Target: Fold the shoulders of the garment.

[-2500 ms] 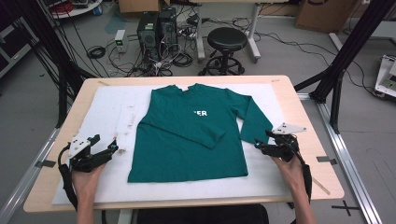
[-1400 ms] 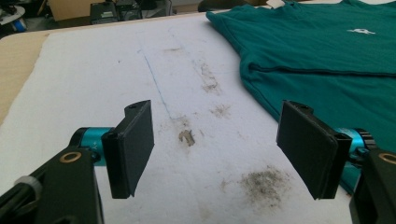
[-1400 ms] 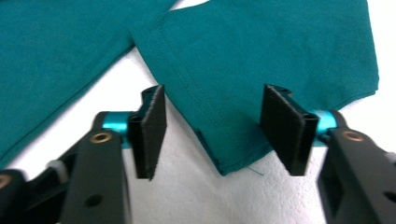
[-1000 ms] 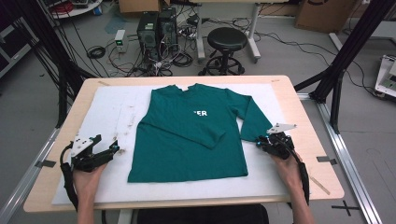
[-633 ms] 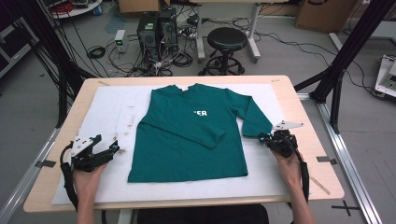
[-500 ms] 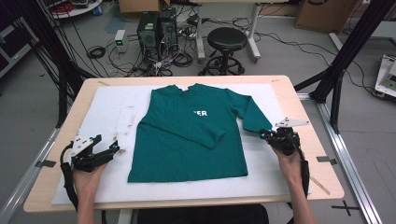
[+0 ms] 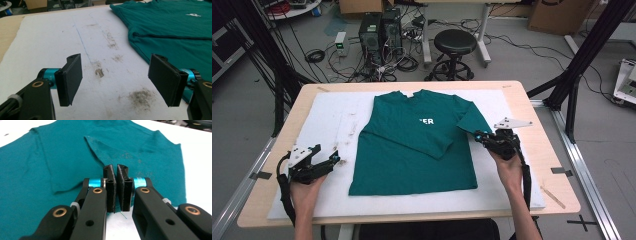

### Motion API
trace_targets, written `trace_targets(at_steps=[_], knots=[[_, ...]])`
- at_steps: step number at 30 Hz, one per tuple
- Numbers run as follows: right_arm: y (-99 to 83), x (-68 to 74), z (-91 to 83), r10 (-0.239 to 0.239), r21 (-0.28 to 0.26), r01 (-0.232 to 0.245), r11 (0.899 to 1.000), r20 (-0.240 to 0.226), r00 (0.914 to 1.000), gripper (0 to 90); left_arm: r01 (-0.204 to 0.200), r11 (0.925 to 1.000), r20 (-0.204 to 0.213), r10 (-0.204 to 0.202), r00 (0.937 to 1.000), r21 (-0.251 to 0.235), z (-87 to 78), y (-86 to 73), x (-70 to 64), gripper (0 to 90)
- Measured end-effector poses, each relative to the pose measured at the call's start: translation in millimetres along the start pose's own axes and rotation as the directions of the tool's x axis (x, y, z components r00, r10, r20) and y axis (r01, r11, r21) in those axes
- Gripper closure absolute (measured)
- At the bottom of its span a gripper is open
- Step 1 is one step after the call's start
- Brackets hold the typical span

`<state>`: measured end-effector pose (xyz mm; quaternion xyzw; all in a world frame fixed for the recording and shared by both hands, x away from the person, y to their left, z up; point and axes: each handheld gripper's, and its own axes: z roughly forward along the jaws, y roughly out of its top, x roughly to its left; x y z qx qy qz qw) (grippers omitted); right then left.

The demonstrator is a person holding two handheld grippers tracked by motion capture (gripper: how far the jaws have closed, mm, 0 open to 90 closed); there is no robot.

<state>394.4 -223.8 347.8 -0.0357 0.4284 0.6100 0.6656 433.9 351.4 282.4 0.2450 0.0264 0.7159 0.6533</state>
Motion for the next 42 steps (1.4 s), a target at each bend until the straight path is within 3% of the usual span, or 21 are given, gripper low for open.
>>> trace_targets(at_steps=[13, 23, 42], knots=[[16.2, 39.0, 39.2, -0.043, 0.041, 0.046, 0.998, -0.067, 0.9968, 87.2, 0.003, 1.0, 0.0, -0.003, 1.0, 0.001, 0.2, 0.0, 0.1, 27.4], [20.9, 63.8, 57.8, -0.059, 0.058, 0.067, 0.996, -0.122, 0.9908, 87.3, 0.002, 1.0, 0.0, -0.002, 1.0, 0.003, 0.4, 0.1, -0.1, 27.4], [35.6, 109.4, 90.2, -0.075, 0.032, 0.084, 0.996, -0.219, 0.9728, 87.3, 0.002, 1.0, 0.001, -0.002, 1.0, 0.004, 0.5, 0.1, -0.1, 27.4]])
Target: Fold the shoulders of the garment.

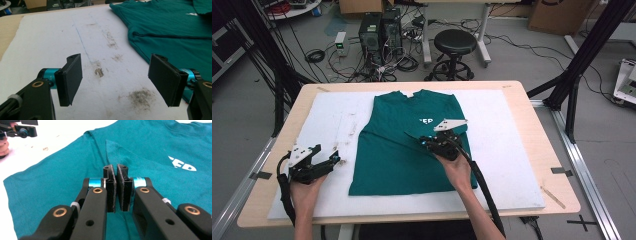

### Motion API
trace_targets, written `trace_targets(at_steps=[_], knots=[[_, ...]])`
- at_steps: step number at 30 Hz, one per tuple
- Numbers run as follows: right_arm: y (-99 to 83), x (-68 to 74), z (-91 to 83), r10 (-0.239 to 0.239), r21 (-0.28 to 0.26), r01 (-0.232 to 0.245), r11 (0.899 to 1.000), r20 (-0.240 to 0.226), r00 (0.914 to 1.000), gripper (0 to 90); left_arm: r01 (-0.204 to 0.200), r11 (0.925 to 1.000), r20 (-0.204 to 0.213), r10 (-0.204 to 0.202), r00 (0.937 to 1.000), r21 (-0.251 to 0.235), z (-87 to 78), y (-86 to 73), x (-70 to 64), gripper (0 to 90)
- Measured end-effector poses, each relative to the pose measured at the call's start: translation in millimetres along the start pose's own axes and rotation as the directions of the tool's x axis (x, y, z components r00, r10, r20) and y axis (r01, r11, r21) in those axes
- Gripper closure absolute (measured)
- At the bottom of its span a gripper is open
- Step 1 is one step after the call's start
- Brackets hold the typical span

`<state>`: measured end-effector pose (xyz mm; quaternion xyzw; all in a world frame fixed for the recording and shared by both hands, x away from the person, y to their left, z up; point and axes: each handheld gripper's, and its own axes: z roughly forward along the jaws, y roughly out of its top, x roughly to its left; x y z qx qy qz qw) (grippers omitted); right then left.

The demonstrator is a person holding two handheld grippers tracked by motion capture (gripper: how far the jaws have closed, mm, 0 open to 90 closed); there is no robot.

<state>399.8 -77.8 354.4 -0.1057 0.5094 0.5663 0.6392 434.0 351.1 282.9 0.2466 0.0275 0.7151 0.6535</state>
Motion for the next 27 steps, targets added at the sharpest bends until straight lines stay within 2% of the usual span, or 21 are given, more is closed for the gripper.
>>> trace_targets(at_steps=[5, 14, 27], knots=[[4.1, 5.4, 11.2, 0.003, -0.007, -0.003, 1.0, -0.033, 0.9995, 87.2, 0.001, 1.0, 0.0, -0.001, 1.0, 0.0, 0.0, 0.0, 0.0, 27.4], [6.4, 10.0, 28.2, 0.04, -0.029, -0.043, 0.999, -0.098, 0.9944, 87.2, -0.001, 1.0, 0.0, 0.001, 1.0, 0.001, 0.0, 0.0, 0.0, 27.4], [2.9, 23.0, 50.0, -0.004, 0.021, 0.007, 1.0, -0.123, 0.9924, 87.2, -0.001, 1.0, 0.0, 0.001, 1.0, 0.002, 0.0, 0.0, -0.1, 27.4]])
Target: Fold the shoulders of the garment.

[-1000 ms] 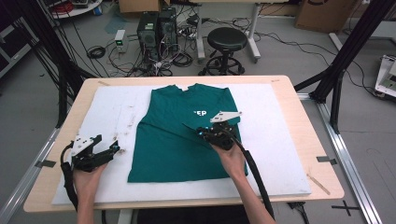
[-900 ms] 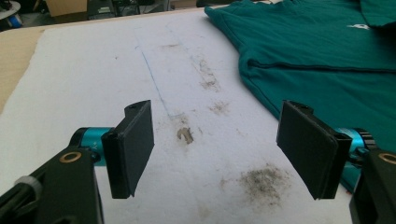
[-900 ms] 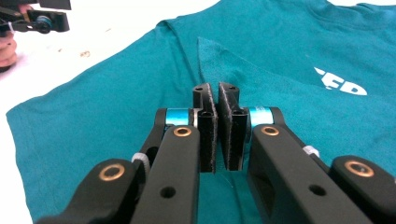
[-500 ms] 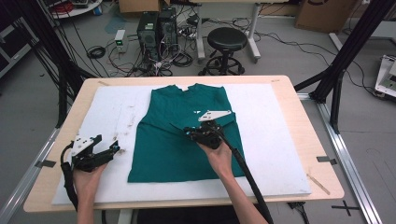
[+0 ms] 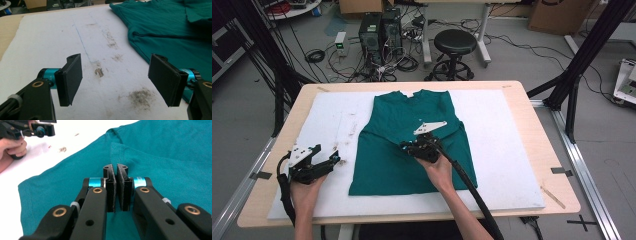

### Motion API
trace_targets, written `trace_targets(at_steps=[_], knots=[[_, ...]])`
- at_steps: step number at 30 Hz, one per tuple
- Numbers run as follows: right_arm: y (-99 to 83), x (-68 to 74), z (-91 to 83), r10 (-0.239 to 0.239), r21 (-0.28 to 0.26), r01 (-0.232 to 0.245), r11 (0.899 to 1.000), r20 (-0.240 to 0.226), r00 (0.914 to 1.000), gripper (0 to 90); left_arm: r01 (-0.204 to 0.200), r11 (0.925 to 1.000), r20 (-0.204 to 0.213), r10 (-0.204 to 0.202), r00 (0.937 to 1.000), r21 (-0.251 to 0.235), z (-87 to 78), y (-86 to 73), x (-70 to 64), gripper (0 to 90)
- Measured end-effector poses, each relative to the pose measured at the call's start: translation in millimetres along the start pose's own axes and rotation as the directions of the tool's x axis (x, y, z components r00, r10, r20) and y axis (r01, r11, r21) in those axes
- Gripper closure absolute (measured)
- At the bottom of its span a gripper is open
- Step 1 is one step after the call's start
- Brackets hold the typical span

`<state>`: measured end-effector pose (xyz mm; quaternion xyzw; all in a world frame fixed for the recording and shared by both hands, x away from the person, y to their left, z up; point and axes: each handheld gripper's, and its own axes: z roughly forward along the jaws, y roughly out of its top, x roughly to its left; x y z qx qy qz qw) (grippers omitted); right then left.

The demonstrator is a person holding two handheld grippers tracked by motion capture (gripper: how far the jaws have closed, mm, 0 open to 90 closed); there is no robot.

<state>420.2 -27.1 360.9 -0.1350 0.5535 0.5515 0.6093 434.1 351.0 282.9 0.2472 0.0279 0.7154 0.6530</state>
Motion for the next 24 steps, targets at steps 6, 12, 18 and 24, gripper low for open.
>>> trace_targets(at_steps=[6, 12, 18, 24], knots=[[-2.7, 5.5, 6.9, -0.028, 0.026, 0.029, 0.999, -0.02, 0.9994, 87.1, 0.0, 1.0, 0.0, 0.0, 1.0, 0.0, 0.0, 0.0, 0.0, 27.4], [-6.4, 7.5, 10.5, -0.032, 0.048, 0.034, 0.998, -0.026, 0.9991, 86.9, 0.0, 1.0, 0.0, 0.0, 1.0, 0.0, 0.0, 0.0, 0.0, 27.4], [-9.6, 7.9, 10.5, -0.034, 0.047, 0.036, 0.998, -0.036, 0.9988, 86.9, -0.001, 1.0, 0.0, 0.001, 1.0, 0.002, 0.1, 0.1, 0.1, 27.4], [-10.9, 6.6, 13.0, -0.021, 0.057, 0.024, 0.998, -0.045, 0.9988, 86.4, 0.0, 1.0, -0.001, 0.0, 1.0, 0.002, 0.2, 0.1, 0.1, 27.4]])
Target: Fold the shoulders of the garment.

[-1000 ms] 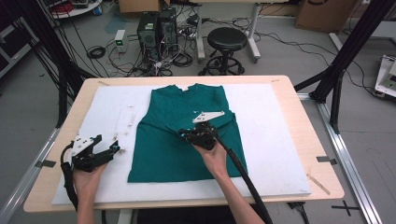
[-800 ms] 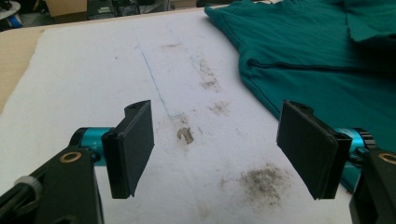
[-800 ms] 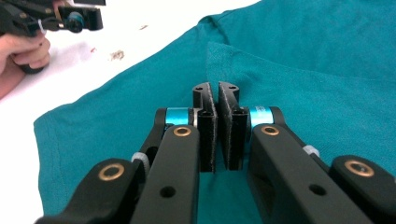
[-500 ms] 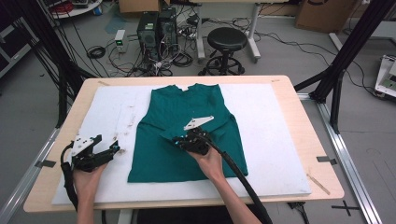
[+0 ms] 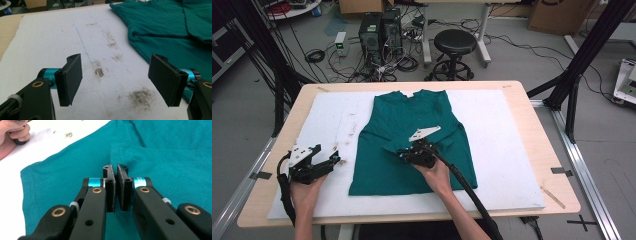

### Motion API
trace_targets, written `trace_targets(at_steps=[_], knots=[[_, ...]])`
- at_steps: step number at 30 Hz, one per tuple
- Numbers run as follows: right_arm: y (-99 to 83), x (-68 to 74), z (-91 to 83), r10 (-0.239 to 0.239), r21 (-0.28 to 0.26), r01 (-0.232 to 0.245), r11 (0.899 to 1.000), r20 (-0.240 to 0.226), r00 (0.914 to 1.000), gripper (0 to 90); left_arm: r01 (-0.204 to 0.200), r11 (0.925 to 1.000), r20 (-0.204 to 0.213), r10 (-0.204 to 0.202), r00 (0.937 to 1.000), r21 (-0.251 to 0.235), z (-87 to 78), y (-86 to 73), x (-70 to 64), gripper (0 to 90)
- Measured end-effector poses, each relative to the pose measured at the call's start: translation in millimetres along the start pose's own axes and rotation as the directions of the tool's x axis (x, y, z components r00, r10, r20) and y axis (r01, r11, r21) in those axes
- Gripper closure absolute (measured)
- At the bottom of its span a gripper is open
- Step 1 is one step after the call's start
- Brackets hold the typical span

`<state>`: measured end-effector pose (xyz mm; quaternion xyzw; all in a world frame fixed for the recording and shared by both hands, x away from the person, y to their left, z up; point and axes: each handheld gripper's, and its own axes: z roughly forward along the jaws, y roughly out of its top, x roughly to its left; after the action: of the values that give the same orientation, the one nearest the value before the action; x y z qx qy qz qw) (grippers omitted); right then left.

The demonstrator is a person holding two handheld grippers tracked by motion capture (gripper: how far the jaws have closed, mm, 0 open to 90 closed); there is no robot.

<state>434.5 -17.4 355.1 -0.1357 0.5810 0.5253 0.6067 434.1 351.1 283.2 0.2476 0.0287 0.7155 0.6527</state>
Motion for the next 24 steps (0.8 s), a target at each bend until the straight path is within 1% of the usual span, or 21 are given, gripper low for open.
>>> trace_targets(at_steps=[2, 3, 4, 7, 9, 10, 12, 15, 18, 21, 22, 24], knots=[[-0.1, 0.5, 0.4, 0.003, 0.002, -0.003, 1.0, -0.001, 1.0, 84.7, -0.002, 1.0, 0.001, 0.002, 1.0, 0.002, -0.1, 0.0, 0.1, 27.5], [-0.3, 0.2, 0.6, 0.003, 0.0, -0.003, 1.0, -0.003, 1.0, 82.1, -0.002, 1.0, 0.001, 0.002, 1.0, 0.001, -0.2, 0.0, 0.1, 27.4], [-0.2, 0.4, 0.4, 0.011, -0.001, -0.011, 1.0, -0.009, 0.9999, 77.7, -0.001, 1.0, 0.001, 0.001, 1.0, 0.001, -0.2, 0.0, 0.0, 27.4], [0.3, 1.8, -2.9, 0.018, -0.004, -0.018, 1.0, 0.0, 0.9998, 60.0, 0.0, 1.0, 0.001, 0.0, 1.0, 0.0, 0.0, 0.0, 0.0, 27.4], [0.5, 0.9, -7.3, 0.028, -0.015, -0.028, 0.999, 0.015, 0.9995, 49.3, 0.001, 1.0, 0.001, -0.001, 1.0, 0.001, 0.0, 0.1, 0.1, 27.4], [0.4, 0.3, -10.2, 0.038, -0.019, -0.038, 0.999, 0.024, 0.999, 45.2, 0.001, 1.0, 0.001, -0.001, 1.0, 0.0, 0.0, 0.0, 0.1, 27.4], [-1.0, -2.1, -16.8, 0.039, -0.03, -0.038, 0.999, 0.053, 0.9978, 37.6, 0.0, 1.0, 0.002, 0.0, 1.0, 0.001, 0.0, 0.0, 0.1, 27.4], [-4.5, -6.1, -29.3, 0.038, -0.037, -0.034, 0.999, 0.091, 0.9951, 30.7, 0.003, 1.0, 0.002, -0.003, 1.0, 0.001, 0.2, 0.0, 0.2, 27.5], [-10.0, -11.5, -44.3, 0.034, -0.052, -0.027, 0.998, 0.137, 0.99, 26.3, -0.001, 1.0, 0.001, 0.001, 1.0, 0.003, 0.2, 0.1, 0.1, 27.4], [-15.7, -18.4, -60.1, 0.031, -0.074, -0.017, 0.997, 0.199, 0.9795, 21.6, -0.001, 1.0, 0.002, 0.001, 1.0, 0.004, 0.2, 0.2, 0.1, 27.4], [-17.6, -20.4, -65.5, 0.038, -0.084, -0.02, 0.996, 0.215, 0.9759, 21.4, -0.001, 1.0, 0.002, 0.001, 1.0, 0.004, 0.2, 0.1, 0.1, 27.4], [-21.9, -24.8, -77.3, 0.035, -0.088, -0.014, 0.996, 0.24, 0.9702, 21.3, -0.001, 1.0, 0.002, 0.001, 1.0, 0.004, 0.2, 0.1, 0.1, 27.4]])
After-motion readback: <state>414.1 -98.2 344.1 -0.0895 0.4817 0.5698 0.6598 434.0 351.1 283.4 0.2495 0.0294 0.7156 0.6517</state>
